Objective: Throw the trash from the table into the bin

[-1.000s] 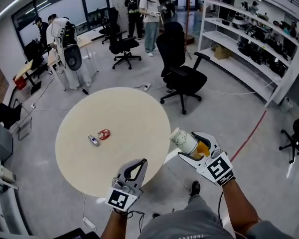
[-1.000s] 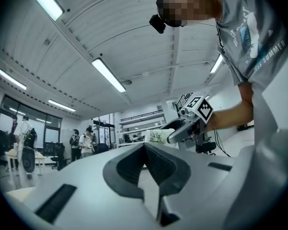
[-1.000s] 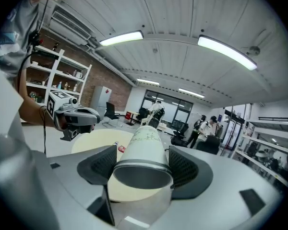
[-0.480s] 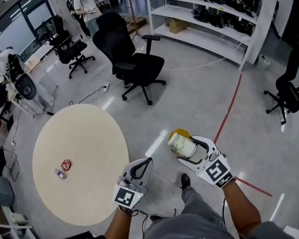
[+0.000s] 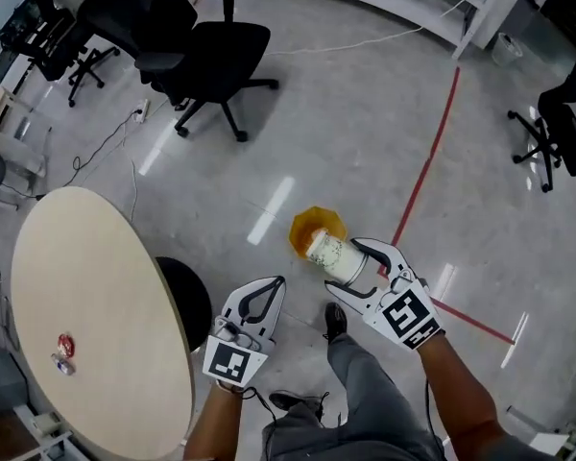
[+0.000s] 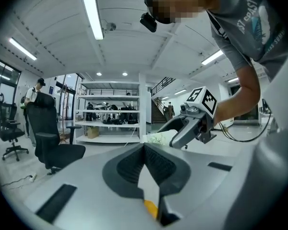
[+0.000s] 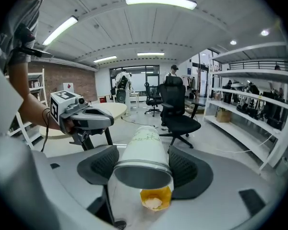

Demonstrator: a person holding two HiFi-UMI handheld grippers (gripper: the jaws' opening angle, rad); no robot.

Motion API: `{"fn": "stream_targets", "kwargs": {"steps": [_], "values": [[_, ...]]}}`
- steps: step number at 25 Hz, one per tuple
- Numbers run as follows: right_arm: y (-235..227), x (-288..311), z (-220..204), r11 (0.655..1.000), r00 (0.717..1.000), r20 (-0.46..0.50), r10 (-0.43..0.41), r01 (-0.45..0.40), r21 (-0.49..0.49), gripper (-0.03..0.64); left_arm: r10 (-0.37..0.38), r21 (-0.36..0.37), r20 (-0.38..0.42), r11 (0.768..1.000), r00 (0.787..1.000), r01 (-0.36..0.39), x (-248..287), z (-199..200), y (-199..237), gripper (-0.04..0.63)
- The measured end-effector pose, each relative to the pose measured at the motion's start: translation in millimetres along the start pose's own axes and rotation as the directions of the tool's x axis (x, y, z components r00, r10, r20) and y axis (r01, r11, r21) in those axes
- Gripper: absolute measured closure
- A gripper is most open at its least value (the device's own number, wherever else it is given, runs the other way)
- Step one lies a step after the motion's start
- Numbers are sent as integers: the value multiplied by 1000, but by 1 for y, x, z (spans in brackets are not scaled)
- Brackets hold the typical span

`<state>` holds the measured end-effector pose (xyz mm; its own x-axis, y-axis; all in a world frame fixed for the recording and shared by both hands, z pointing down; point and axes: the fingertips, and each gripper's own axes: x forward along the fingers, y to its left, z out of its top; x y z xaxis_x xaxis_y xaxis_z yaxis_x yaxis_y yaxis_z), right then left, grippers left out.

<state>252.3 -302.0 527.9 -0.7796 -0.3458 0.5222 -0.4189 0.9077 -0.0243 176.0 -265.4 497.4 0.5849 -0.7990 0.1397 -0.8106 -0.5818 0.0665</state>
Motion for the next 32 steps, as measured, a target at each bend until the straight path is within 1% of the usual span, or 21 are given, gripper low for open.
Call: {"fn": "stream_targets", "kwargs": {"steps": [2, 4, 6, 9, 11, 15, 17, 19, 21, 23, 28, 32], "values": [[-14, 30, -38, 1000, 1000, -23, 9, -8, 26, 272, -11, -28, -26, 1000, 1000, 11, 20, -47, 10, 561], [-30, 57, -73, 999, 999, -42, 15, -13, 52, 272, -24, -36, -54, 999, 998, 22, 42, -91, 19, 561], [-45, 82, -105, 997, 998, -58, 23, -19, 75, 273, -28, -52, -63, 998, 998, 25, 64, -127, 27, 561], [-61, 114, -153, 995, 995, -88, 42, -34, 95, 272, -38, -78, -67, 996, 997, 32, 91, -170, 33, 561], [-68, 135, -180, 993, 992, -116, 54, -41, 106, 272, -51, -89, -87, 995, 995, 43, 102, -196, 36, 561], [-75, 167, -219, 991, 985, -159, 68, -48, 129, 272, -58, -115, -116, 992, 992, 44, 114, -230, 44, 561], [-78, 176, -231, 988, 984, -163, 76, -53, 145, 272, -52, -128, -119, 991, 992, 37, 117, -237, 46, 561], [-76, 180, -236, 983, 982, -158, 102, -75, 168, 272, -49, -135, -129, 990, 990, 31, 117, -238, 46, 562], [-73, 181, -236, 979, 978, -168, 127, -97, 178, 272, -46, -133, -139, 991, 989, 28, 116, -236, 47, 563], [-73, 179, -232, 979, 975, -179, 135, -103, 176, 272, -43, -132, -140, 991, 989, 25, 115, -228, 47, 561], [-81, 157, -202, 980, 981, -160, 111, -82, 179, 272, -33, -127, -119, 992, 992, 18, 112, -190, 42, 561], [-80, 123, -181, 980, 984, -157, 87, -56, 189, 272, -22, -133, -117, 991, 993, 6, 96, -154, 30, 561]]}}
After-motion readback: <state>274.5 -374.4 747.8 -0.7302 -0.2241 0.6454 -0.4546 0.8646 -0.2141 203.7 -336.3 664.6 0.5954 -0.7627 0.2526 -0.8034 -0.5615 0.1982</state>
